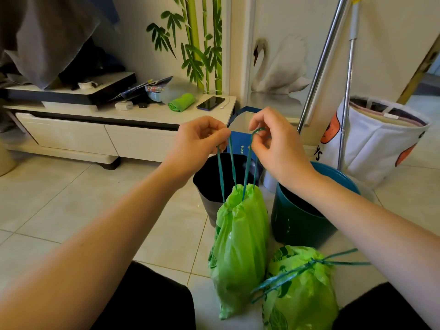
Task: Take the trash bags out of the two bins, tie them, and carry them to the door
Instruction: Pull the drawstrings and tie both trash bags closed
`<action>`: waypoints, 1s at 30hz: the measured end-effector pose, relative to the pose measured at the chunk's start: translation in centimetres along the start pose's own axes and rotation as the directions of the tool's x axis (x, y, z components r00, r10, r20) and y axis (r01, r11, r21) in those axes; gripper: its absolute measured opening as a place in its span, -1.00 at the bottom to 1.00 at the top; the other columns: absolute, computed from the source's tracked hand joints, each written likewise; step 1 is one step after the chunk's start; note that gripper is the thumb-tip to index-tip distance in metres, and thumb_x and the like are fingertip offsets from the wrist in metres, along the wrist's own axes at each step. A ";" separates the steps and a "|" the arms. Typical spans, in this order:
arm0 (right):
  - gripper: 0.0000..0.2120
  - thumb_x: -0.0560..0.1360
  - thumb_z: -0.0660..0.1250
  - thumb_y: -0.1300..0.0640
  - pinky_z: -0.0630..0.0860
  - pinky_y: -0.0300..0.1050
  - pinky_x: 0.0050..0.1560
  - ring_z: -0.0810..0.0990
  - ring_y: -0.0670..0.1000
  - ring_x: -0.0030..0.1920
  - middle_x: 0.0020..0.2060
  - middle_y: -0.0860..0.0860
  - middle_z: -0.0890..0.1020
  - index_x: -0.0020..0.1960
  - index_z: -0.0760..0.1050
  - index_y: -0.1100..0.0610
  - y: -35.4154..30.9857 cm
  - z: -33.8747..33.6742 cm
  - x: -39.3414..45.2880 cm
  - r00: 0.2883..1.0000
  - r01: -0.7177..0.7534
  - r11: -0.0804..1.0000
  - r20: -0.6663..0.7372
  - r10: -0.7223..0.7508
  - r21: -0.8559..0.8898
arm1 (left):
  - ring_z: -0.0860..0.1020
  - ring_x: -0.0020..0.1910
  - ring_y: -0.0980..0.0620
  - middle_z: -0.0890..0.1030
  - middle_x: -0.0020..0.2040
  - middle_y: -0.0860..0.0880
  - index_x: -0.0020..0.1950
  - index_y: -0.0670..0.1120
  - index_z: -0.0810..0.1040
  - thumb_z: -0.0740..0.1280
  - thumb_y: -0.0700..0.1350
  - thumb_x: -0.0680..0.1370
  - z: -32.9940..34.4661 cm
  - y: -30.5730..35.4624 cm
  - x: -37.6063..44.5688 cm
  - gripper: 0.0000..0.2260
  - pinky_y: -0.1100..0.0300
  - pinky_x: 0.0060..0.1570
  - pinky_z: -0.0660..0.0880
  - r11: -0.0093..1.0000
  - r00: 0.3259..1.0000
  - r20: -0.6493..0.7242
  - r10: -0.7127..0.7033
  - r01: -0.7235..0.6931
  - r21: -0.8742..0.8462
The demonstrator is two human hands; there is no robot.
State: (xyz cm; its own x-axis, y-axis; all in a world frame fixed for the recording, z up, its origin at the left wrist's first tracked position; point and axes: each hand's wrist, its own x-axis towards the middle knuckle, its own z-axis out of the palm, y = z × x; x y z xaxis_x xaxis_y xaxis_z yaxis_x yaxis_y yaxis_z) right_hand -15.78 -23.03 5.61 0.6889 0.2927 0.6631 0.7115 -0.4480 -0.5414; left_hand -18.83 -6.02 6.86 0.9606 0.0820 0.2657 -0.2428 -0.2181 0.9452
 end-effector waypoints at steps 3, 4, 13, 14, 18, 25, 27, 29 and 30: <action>-0.74 0.37 0.20 0.45 0.33 -0.31 -0.24 0.39 0.00 -0.24 -0.18 0.07 0.43 -0.07 0.42 0.14 0.0 -0.7 -0.1 0.991 0.089 0.995 0.100 -0.084 -0.049 | 0.57 -0.24 0.04 0.61 -0.26 -0.07 -0.11 -0.11 0.59 0.36 -0.18 0.53 0.5 -0.1 0.1 -0.96 0.00 0.00 0.59 1.000 1.000 0.007 0.000 -0.001 0.025; -0.73 0.36 0.20 0.45 0.33 -0.31 -0.24 0.39 -0.01 -0.24 -0.18 0.07 0.43 -0.06 0.42 0.15 0.0 -0.9 -0.1 0.986 0.108 0.993 0.130 -0.101 -0.048 | 0.57 -0.22 0.03 0.61 -0.25 -0.07 -0.11 -0.09 0.59 0.36 -0.18 0.53 0.7 -0.1 0.1 -0.96 0.00 0.01 0.59 1.000 1.000 0.008 -0.001 0.001 0.030; -0.81 0.43 0.39 0.27 0.38 -0.44 -0.25 0.48 -0.03 -0.31 -0.21 -0.02 0.52 -0.04 0.47 0.06 0.2 -1.4 0.0 0.999 -0.012 1.000 0.032 0.012 0.008 | 0.51 -0.18 0.03 0.61 -0.17 -0.19 -0.13 -0.05 0.61 0.37 -0.15 0.52 2.0 -0.3 0.3 -0.95 0.15 -0.10 0.56 0.995 0.997 0.046 0.059 -0.063 0.077; -0.82 0.44 0.39 0.26 0.39 -0.46 -0.24 0.50 -0.06 -0.30 -0.17 -0.02 0.55 -0.01 0.50 0.06 0.2 -1.4 0.0 0.997 -0.055 0.998 0.048 0.054 0.019 | 0.50 -0.18 0.01 0.62 -0.15 -0.23 -0.13 -0.05 0.62 0.37 -0.15 0.52 2.0 -0.3 0.3 -0.95 0.09 -0.09 0.56 0.994 0.996 0.052 0.066 -0.070 0.081; -0.83 0.47 0.36 0.25 0.39 -0.53 -0.19 0.51 -0.24 -0.25 -0.19 -0.15 0.58 0.03 0.60 0.08 0.5 -1.3 0.3 0.974 -0.188 0.981 0.139 0.181 0.039 | 0.51 -0.15 0.00 0.62 -0.10 -0.24 -0.10 -0.03 0.64 0.40 -0.09 0.50 1.9 -0.5 0.2 -0.96 -0.07 0.01 0.54 0.992 0.993 0.081 0.083 -0.090 0.084; -0.83 0.46 0.33 0.28 0.51 -0.25 -0.30 0.60 -0.06 -0.28 -0.24 -0.06 0.60 -0.14 0.55 0.01 0.4 -1.1 0.6 0.959 -0.284 0.946 0.067 0.276 0.156 | 0.53 0.23 0.12 0.60 0.21 0.06 0.28 0.01 0.51 0.49 0.03 0.40 2.2 -4.8 0.3 -0.53 0.08 0.28 0.44 0.982 0.917 0.390 -0.085 0.012 0.186; -0.83 0.48 0.31 0.29 0.59 -0.22 -0.27 0.65 -0.03 -0.23 -0.19 0.00 0.62 -0.12 0.55 0.03 0.0 -1.2 0.5 0.958 -0.285 0.938 0.067 0.277 0.197 | 0.46 0.29 0.18 0.53 0.30 0.11 0.35 0.00 0.47 0.51 -0.02 0.41 3.1 -6.2 0.1 -0.47 0.29 0.27 0.37 0.956 0.865 0.482 -0.142 -0.006 0.294; -0.87 0.50 0.30 0.29 0.64 -0.17 -0.18 0.67 -0.01 -0.20 -0.17 0.01 0.63 -0.09 0.55 0.08 -0.3 -1.2 0.4 0.960 -0.279 0.934 0.069 0.270 0.223 | 0.46 0.28 0.17 0.53 0.29 0.07 0.35 -0.03 0.48 0.51 -0.03 0.40 4.1 -7.4 0.1 -0.46 0.40 0.24 0.36 0.936 0.842 0.514 -0.165 -0.031 0.350; -0.87 0.50 0.29 0.28 0.64 -0.16 -0.15 0.67 -0.02 -0.20 -0.17 0.00 0.63 -0.08 0.54 0.08 -0.5 -1.2 0.4 0.962 -0.272 0.935 0.072 0.263 0.228 | 0.49 0.25 0.14 0.56 0.27 0.05 0.33 -0.03 0.51 0.51 -0.01 0.40 4.6 -8.0 0.2 -0.49 0.30 0.28 0.39 0.926 0.838 0.517 -0.176 -0.037 0.376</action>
State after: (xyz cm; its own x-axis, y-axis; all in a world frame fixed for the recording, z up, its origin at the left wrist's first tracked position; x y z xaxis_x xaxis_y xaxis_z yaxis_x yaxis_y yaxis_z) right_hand -16.05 -23.75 6.74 0.8598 0.2245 0.4586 0.5090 -0.3059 -0.8046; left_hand -16.12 -8.72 -1.51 0.9176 -0.3953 -0.0419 -0.2095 -0.5704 0.7942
